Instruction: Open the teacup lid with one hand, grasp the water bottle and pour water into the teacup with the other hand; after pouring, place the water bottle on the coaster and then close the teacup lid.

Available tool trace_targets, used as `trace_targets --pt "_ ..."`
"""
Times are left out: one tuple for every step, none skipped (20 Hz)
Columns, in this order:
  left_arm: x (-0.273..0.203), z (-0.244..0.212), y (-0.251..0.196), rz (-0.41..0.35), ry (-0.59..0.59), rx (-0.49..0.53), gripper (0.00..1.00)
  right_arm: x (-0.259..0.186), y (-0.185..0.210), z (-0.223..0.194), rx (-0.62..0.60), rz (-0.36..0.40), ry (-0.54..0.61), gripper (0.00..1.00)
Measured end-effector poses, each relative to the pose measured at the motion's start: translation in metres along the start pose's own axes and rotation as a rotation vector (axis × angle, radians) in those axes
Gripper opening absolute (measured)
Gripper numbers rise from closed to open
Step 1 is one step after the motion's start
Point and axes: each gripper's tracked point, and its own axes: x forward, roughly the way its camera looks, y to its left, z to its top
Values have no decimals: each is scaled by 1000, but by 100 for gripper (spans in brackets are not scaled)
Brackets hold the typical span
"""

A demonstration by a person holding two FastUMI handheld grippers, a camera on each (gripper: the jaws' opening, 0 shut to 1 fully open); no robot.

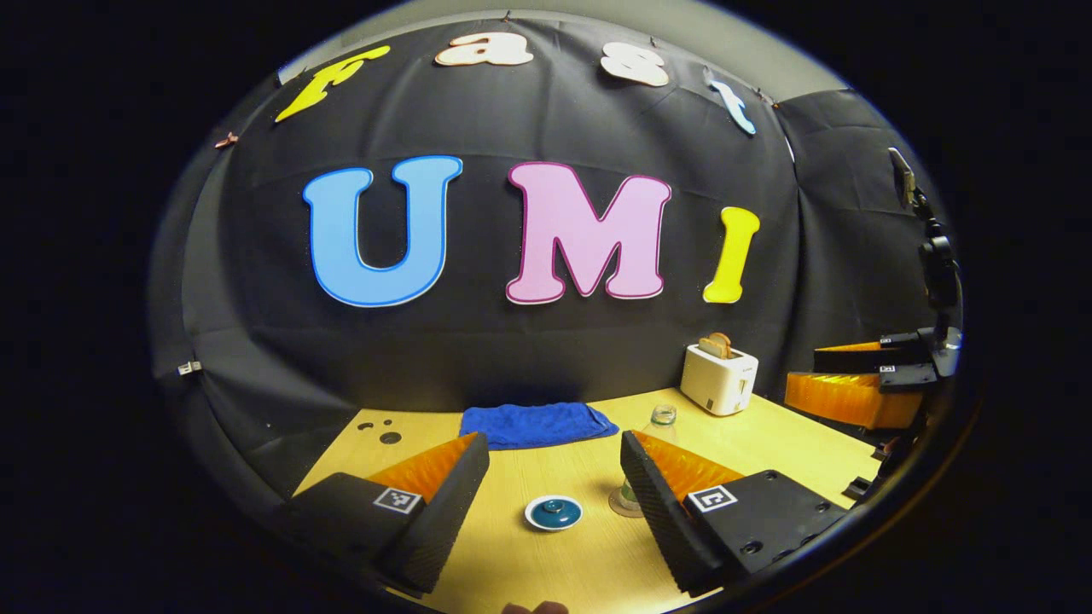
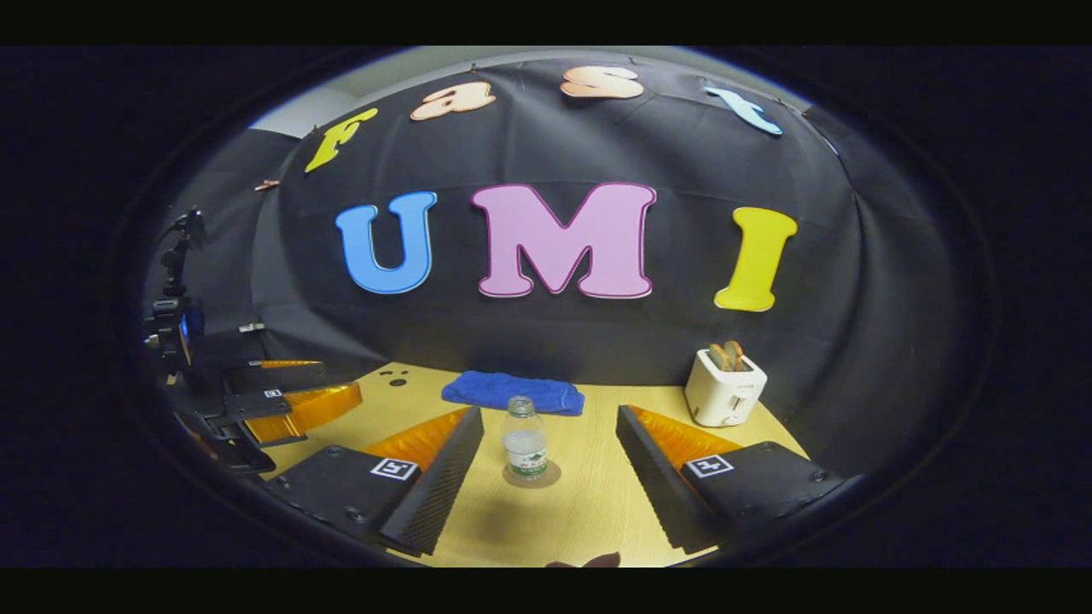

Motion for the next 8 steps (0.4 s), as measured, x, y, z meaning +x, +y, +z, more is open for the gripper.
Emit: trace_targets --pt "-3 4 1 -3 -5 2 98 -3 1 3 3 -6 -5 97" --pt "-6 7 1 -7 -8 5 98 -7 2 6 6 -12 -9 97" --pt "-9 9 1 -10 -7 8 98 -11 2 11 9 -16 -20 98" --pt "-12 10 2 -12 -8 11 98 -14 3 15 11 -19 -30 100" --pt "-14 12 2 -15 -7 10 98 -18 2 18 15 -25 -35 98" --pt "-17 12 0 -22 -8 6 98 -21 1 21 26 -30 -38 97" --pt "-18 14 -1 -29 -10 3 98 -25 1 23 39 -30 -35 97" --pt "-19 18 -1 -32 -19 2 98 -28 -1 26 46 -37 -40 98"
